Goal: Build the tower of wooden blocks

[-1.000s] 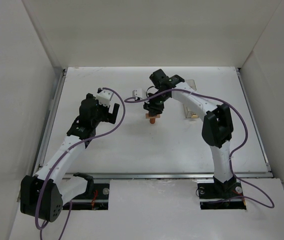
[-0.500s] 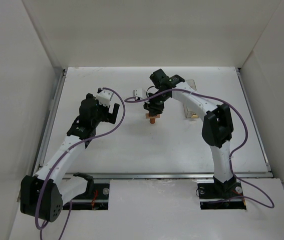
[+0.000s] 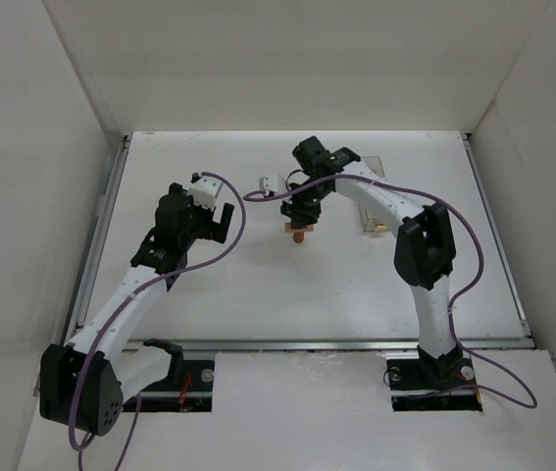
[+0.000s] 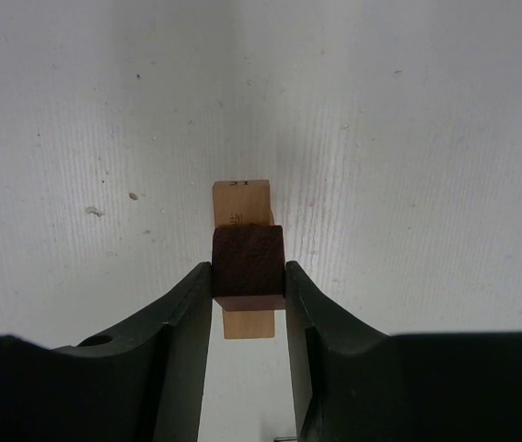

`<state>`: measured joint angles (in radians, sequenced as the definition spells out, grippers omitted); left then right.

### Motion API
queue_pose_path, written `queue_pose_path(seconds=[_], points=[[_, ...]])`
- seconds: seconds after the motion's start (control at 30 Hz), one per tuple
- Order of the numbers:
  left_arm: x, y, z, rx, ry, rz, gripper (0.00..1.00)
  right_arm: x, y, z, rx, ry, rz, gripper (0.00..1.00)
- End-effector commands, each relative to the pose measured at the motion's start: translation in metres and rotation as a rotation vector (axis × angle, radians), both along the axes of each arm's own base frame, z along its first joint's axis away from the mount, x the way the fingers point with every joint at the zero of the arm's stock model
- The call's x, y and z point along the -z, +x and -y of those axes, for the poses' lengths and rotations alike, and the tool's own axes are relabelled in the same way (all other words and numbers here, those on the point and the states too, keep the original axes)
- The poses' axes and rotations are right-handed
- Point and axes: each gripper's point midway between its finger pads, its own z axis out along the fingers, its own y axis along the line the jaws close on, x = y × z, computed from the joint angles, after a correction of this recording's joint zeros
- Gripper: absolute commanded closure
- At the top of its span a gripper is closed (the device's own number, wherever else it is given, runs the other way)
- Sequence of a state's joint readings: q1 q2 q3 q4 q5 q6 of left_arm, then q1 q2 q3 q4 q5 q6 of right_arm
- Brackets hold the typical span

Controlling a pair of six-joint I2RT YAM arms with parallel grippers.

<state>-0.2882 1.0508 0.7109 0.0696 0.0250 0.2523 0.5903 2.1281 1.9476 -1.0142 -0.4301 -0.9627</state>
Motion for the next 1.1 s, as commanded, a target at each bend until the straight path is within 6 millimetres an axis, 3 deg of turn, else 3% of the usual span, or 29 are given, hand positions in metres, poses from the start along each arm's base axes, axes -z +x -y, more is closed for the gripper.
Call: queue_pose_path(seconds=[0.0, 0.4, 0.47, 0.63, 0.67, 0.73, 0.77, 0.83, 1.07], points=[[-0.0053, 0.0012, -0.0007, -0.001, -0.002, 0.025, 0.00, 0.0067, 0.0028, -0.0067, 0.000, 0.026, -0.010, 1.00], [-0.0053, 0.0012, -0.0007, -0.001, -0.002, 0.025, 0.00, 0.0101, 0.0020, -0.0043, 0.004, 0.014, -0.013, 1.00], [-0.0053, 0.0012, -0.0007, -0.001, -0.002, 0.025, 0.00, 0.0101, 0.0020, -0.0043, 0.004, 0.014, -0.013, 0.95], [-0.0053, 0.0012, -0.0007, -0.001, -0.002, 0.025, 0.00, 0.0101, 0.0020, -0.0043, 0.004, 0.014, -0.013, 0.69], [-0.0053, 0.0012, -0.0007, -0.001, -0.002, 0.025, 0.00, 0.0101, 0.0020, -0.0043, 0.004, 0.014, -0.013, 0.56], [-0.0053, 0.0012, -0.0007, -0.001, -0.002, 0.025, 0.00, 0.0101, 0.0020, -0.0043, 0.004, 0.014, -0.013, 0.41], [-0.0053, 0.0012, -0.0007, -0.001, -0.002, 0.025, 0.00, 0.0101, 0.0020, -0.0043, 0.004, 0.014, -0.013, 0.22], [-0.0053, 0.0012, -0.0007, -0.001, -0.002, 0.025, 0.00, 0.0101, 0.0020, -0.0043, 0.004, 0.014, -0.013, 0.00], [-0.0053, 0.0012, -0.0007, -0.001, -0.002, 0.025, 0.00, 0.0056, 0.0045, -0.0043, 0.015, 0.017, 0.002, 0.00]])
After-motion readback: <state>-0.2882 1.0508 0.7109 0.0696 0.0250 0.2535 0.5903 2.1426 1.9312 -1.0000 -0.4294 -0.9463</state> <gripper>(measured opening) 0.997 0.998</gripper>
